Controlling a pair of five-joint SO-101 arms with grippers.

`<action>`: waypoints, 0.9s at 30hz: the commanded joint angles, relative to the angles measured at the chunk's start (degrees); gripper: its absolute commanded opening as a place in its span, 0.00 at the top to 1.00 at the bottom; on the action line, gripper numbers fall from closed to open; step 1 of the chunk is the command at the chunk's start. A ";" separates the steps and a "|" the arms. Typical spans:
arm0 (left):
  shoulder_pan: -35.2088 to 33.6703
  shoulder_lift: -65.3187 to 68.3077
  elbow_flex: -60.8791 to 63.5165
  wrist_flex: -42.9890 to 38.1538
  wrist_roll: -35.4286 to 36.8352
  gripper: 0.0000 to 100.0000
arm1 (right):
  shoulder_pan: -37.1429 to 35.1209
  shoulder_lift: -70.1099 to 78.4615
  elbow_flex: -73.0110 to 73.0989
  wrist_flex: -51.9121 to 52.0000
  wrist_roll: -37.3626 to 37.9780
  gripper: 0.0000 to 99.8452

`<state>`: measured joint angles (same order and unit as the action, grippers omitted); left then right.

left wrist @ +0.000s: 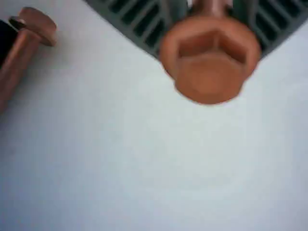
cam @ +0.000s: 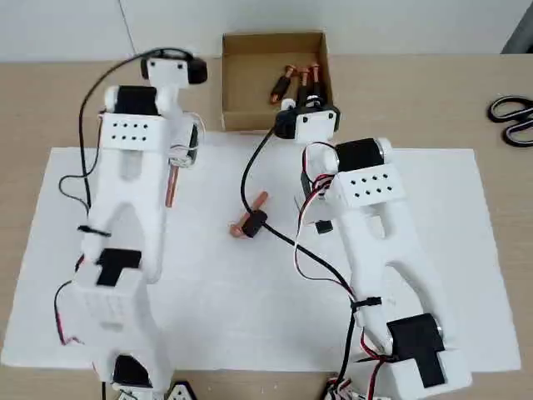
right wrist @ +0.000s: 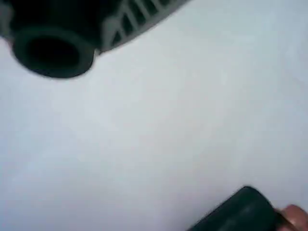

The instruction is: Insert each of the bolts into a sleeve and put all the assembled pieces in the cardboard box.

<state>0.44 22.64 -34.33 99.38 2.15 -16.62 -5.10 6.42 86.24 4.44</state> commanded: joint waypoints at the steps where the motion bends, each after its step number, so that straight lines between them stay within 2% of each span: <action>1: 0.44 -12.92 2.68 1.05 -1.58 0.99 | 0.66 -3.56 -0.26 -0.22 0.09 0.99; 7: 1.49 -29.54 11.65 1.05 -1.76 0.99 | 0.31 -4.09 -0.35 -2.59 0.00 0.99; 12: 1.58 -40.70 20.53 0.97 -1.58 0.99 | 0.22 -12.44 -0.18 -3.03 0.00 0.99; 18: 1.58 -47.74 27.21 -1.41 -1.49 0.99 | 0.22 -24.40 0.35 -3.21 0.18 0.99; 27: 4.13 -54.24 28.35 -1.85 0.09 0.99 | 0.22 -38.64 15.56 -12.00 0.35 1.00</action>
<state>2.81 -28.26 -6.02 99.03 0.75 -16.62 -38.51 19.34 77.10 4.44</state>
